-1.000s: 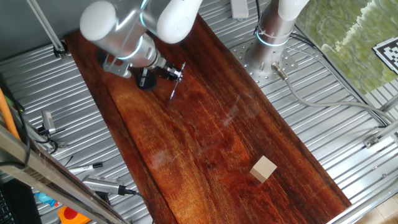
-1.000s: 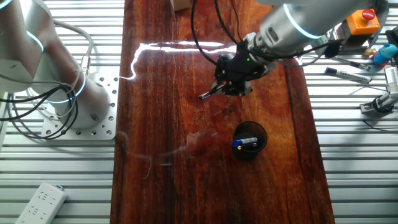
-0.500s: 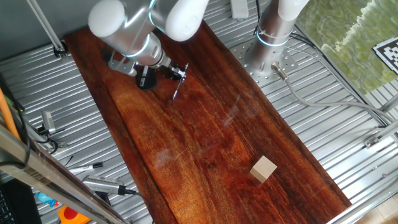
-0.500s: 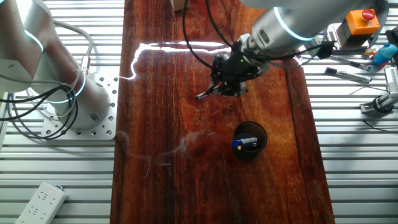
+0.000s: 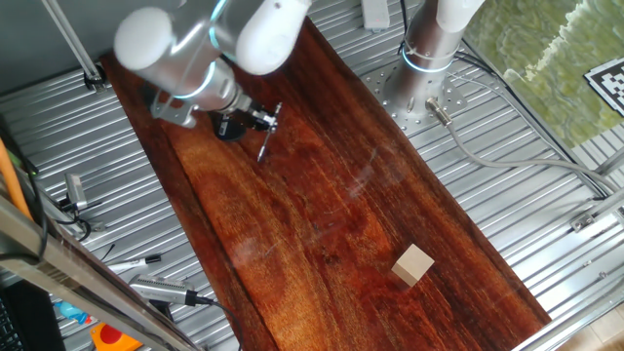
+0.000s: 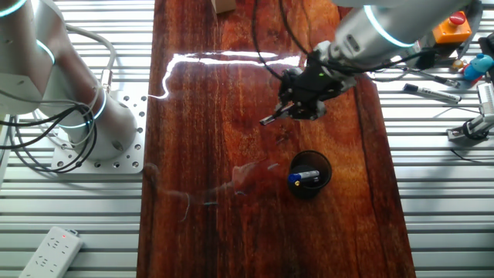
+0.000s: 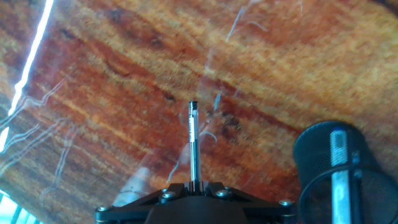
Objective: Put the pen into the pen holder
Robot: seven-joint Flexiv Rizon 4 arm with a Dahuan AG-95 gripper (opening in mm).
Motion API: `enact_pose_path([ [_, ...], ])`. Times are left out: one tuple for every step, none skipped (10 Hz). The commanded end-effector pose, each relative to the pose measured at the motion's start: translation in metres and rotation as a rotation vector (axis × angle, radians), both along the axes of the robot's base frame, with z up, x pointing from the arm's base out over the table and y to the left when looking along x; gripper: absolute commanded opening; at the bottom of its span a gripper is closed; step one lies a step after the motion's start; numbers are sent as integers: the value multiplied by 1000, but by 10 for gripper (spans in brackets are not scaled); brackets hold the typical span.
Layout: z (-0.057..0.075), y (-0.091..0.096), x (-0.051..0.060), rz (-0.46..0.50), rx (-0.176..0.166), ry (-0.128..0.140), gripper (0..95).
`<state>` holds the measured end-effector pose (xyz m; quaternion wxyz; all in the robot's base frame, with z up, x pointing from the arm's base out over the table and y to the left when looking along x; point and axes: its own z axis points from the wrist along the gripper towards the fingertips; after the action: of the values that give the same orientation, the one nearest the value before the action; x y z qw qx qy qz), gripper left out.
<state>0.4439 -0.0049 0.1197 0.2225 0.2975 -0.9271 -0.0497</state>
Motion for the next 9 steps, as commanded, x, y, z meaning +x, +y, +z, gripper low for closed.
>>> enact_pose_path([
  [1, -1, -5, 2, 4, -10, 0],
  [2, -2, -5, 3, -3, -8, 0],
  [2, -2, -6, 6, -8, -8, 0],
  [2, -2, -6, 2, -13, -9, 0],
  [2, -2, -7, 0, -16, -9, 0],
  [2, -2, -7, -5, -11, -15, 0],
  [2, -2, -7, -14, -12, -20, 0],
  [2, -2, -7, -23, -11, -30, 0],
  [2, -2, -7, -35, -17, -37, 0],
])
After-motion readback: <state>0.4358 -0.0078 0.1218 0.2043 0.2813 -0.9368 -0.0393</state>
